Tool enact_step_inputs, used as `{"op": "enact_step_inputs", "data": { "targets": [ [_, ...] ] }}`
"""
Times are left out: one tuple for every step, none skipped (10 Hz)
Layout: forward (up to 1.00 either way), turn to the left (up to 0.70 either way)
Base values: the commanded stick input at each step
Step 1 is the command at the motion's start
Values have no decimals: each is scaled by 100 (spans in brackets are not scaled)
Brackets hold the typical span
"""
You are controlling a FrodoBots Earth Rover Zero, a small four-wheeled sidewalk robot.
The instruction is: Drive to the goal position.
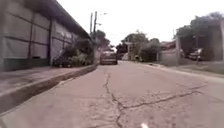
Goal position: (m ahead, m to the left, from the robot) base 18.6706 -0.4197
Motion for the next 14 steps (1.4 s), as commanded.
{"op": "enact_step_inputs", "data": {
  "targets": [
    [70,0],
    [70,0],
    [70,0],
    [70,0],
    [70,-2],
    [70,-10],
    [70,-33],
    [70,-33],
    [70,-15],
    [70,0],
    [70,0],
    [70,0],
    [70,0],
    [70,0]
  ]
}}
